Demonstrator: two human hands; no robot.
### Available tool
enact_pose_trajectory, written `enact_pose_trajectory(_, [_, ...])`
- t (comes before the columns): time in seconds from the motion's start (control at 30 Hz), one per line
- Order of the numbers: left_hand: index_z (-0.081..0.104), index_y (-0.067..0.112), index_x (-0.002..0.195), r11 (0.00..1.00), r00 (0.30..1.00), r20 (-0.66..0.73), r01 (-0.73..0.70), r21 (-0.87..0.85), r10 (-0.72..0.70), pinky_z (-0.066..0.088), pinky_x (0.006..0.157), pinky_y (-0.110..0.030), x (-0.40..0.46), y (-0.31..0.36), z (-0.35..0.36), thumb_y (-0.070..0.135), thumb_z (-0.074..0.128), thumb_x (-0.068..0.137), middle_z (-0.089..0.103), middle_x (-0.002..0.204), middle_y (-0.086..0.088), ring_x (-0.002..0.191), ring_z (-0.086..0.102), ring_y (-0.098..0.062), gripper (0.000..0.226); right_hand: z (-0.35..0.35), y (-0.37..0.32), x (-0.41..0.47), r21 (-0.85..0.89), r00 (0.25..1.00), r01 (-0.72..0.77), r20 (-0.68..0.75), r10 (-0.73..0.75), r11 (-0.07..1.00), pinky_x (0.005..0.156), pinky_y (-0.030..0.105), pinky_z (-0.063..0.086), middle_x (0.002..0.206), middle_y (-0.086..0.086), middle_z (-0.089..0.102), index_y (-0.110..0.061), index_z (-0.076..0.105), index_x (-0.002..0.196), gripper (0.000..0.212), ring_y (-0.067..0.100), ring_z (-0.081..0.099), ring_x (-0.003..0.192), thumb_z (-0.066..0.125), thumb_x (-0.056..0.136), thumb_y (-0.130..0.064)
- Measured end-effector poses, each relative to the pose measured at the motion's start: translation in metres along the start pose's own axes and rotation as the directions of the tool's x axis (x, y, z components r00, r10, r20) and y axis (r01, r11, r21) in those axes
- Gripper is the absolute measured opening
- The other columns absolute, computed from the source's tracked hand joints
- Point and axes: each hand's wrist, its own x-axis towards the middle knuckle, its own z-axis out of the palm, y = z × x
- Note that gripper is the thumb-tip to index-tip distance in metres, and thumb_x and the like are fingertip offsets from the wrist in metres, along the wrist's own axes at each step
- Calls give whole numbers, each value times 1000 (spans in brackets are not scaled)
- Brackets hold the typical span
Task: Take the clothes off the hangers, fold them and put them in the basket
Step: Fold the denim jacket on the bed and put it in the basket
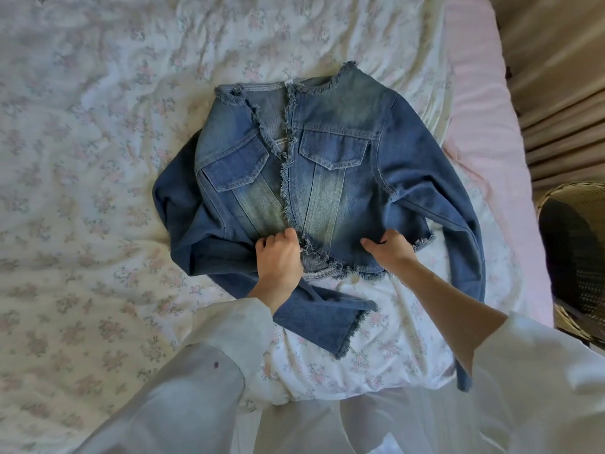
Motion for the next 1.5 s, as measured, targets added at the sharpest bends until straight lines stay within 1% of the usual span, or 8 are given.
enact_pose_trajectory(0.43, [40,14,62,938,770,538,-248,-243,343,29,56,-27,-11,17,-23,13,45,85,40,65,-5,64,34,-26,24,-38,11,-19,-135,907,-10,-418,-48,991,98,48,32,135,18,37,-4,36,129,45,37,36,125,46,86,-13])
enact_pose_trajectory(0.57, [61,22,98,950,887,389,-143,-278,247,44,87,-35,-7,7,-22,38,49,91,57,105,3,104,49,-18,22,-18,1,-27,-507,782,355,-299,-547,785,110,49,21,145,11,34,-16,31,143,60,29,30,134,51,87,-20])
enact_pose_trajectory(0.7, [57,22,118,955,898,363,-164,-247,248,37,99,-40,-12,-10,-16,36,51,91,52,123,0,122,40,-23,32,11,-10,-24,-476,853,507,397,-339,719,118,47,15,159,2,6,-29,15,149,58,26,1,146,39,96,-33])
enact_pose_trajectory(0.9, [62,6,102,863,907,-294,129,-488,-302,46,85,-45,-35,-51,-12,10,58,82,57,108,-16,103,51,-36,21,29,-5,-62,-310,792,607,160,-589,732,96,36,43,119,1,52,-18,56,117,36,20,48,114,43,94,-41])
enact_pose_trajectory(1.0, [54,3,109,723,793,-193,387,-572,-577,42,88,-47,-52,-72,-7,12,62,82,50,117,-19,110,46,-38,30,39,4,-81,-420,751,654,457,-476,629,104,36,34,133,-1,45,-20,39,135,65,19,39,126,45,86,-62])
enact_pose_trajectory(1.13, [47,1,114,119,520,312,638,-761,-795,44,86,-40,-57,-92,10,15,64,83,50,120,-18,108,51,-35,38,60,-1,-91,-590,874,482,372,-311,648,85,38,45,115,13,56,-10,23,140,59,30,55,106,51,91,-29])
enact_pose_trajectory(1.23, [52,13,82,37,607,514,667,-744,-606,48,78,-37,-59,-100,17,15,63,83,56,91,-12,89,56,-28,12,67,-18,-90,-315,900,311,401,-171,897,61,30,41,82,7,54,-7,48,105,17,23,53,73,47,88,-7])
enact_pose_trajectory(1.5, [62,9,112,-327,697,712,657,-679,-80,49,90,-30,-73,-109,0,24,58,92,69,104,-6,99,62,-18,25,49,-55,-115,313,392,-273,900,-192,910,82,28,54,92,5,73,-5,64,101,19,17,69,86,50,89,-2])
